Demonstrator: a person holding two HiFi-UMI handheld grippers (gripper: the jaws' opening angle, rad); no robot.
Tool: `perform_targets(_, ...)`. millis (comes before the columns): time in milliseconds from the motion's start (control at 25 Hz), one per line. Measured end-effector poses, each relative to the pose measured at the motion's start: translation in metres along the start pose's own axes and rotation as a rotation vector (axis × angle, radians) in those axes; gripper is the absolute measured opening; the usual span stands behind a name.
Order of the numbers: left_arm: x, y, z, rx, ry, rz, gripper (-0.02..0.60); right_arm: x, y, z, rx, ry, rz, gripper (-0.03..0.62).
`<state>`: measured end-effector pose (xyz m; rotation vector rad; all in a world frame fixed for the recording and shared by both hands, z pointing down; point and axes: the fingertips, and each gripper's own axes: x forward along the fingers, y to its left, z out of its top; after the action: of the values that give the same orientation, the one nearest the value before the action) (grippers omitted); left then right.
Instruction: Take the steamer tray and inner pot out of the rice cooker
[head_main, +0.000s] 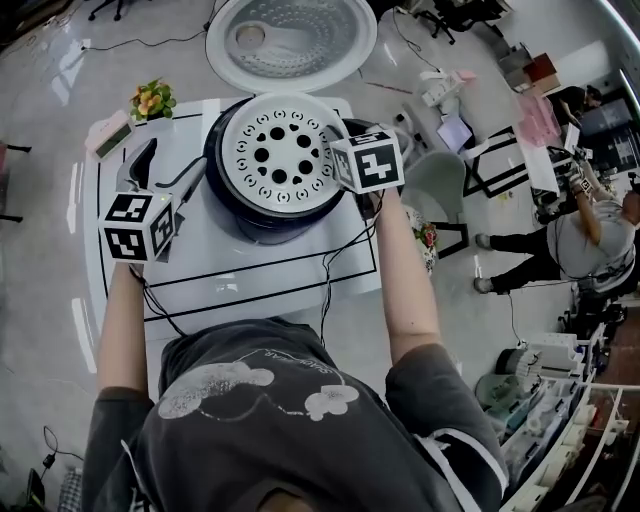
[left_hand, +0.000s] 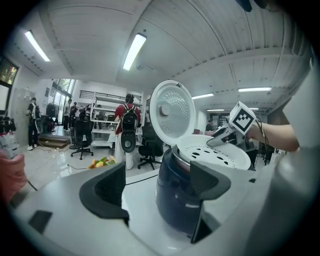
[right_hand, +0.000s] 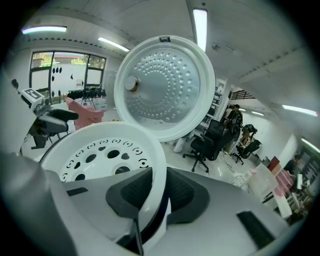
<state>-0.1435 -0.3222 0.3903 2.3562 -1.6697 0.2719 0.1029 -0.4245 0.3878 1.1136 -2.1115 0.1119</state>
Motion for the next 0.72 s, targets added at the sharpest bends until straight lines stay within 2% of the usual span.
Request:
perform_targets(40, -0.003, 0.0, 0.0, 0.001, -0.001, 0.005, 0.397, -0.005, -0.001, 0.004, 0.007, -0.026, -0.016, 0.086)
perform_targets(160, -0.013, 0.004, 0.0, 0.002, -0.009, 0.024, 0.397, -0.017, 0.0, 0.021, 0.029, -0.098, -0.052, 0.07)
perform_targets(320, -0.016, 0.009, -0.001, 0.009, -0.018, 0.044, 0.397, -0.014, 0.006, 0.03, 0.064, -0.144, -0.034, 0.051)
perform_targets(720, -0.035, -0.009, -0.002, 0.015, -0.033, 0.112, 0.397, -0.04, -0.004, 0.037, 0.109, -0.262, 0.004, 0.046)
